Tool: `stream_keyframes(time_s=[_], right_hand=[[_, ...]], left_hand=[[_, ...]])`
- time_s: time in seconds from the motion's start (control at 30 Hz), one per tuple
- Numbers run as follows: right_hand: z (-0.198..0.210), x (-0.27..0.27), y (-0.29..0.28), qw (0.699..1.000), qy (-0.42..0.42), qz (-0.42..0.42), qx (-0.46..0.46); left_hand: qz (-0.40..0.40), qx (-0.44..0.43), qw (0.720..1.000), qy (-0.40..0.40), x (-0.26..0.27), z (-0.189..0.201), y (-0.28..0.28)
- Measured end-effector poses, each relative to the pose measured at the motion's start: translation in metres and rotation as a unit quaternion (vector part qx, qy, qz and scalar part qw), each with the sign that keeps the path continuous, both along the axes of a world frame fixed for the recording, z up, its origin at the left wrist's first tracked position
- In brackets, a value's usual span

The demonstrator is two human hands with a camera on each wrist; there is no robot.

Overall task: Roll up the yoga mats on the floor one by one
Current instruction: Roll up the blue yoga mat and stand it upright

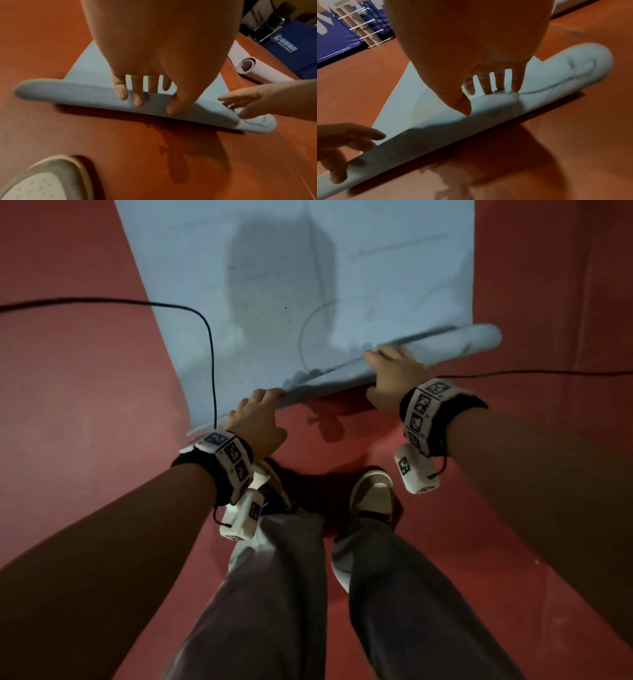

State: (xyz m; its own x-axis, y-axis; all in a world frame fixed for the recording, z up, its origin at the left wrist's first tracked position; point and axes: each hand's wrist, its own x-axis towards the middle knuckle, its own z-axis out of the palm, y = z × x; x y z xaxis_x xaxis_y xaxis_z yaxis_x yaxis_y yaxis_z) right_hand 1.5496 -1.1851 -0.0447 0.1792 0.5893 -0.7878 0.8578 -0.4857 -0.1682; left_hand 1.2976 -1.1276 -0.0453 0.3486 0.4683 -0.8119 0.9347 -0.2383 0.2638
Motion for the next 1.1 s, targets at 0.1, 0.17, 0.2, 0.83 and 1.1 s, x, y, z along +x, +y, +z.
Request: stream_keyframes(time_s=[0.1, 0.17, 0.2, 0.83, 1.1], right_hand=[[0.001, 0.004, -0.026, 0.999, -0.027, 0.027, -0.007], [0.000, 0.006, -0.044, 0.999, -0.019, 0.046, -0.015], [-0.001, 0.007, -0.052, 0.998, -0.011, 0.057, -0.024], [-0.024, -0.021, -0.095, 0.997, 0.036, -0.068, -0.029], [-0.026, -0.035, -0.103, 0.999, -0.009, -0.025, -0.017]], left_hand=[[0.053, -0.021, 0.998, -0.001, -0.008, -0.004, -0.020], [0.051, -0.027, 0.998, 0.004, -0.011, -0.008, -0.032], [0.048, -0.031, 0.998, 0.005, -0.012, -0.009, -0.038], [-0.037, -0.056, 0.997, 0.024, -0.023, -0.024, -0.051], [-0.059, 0.029, 0.998, 0.018, -0.019, -0.037, -0.066]])
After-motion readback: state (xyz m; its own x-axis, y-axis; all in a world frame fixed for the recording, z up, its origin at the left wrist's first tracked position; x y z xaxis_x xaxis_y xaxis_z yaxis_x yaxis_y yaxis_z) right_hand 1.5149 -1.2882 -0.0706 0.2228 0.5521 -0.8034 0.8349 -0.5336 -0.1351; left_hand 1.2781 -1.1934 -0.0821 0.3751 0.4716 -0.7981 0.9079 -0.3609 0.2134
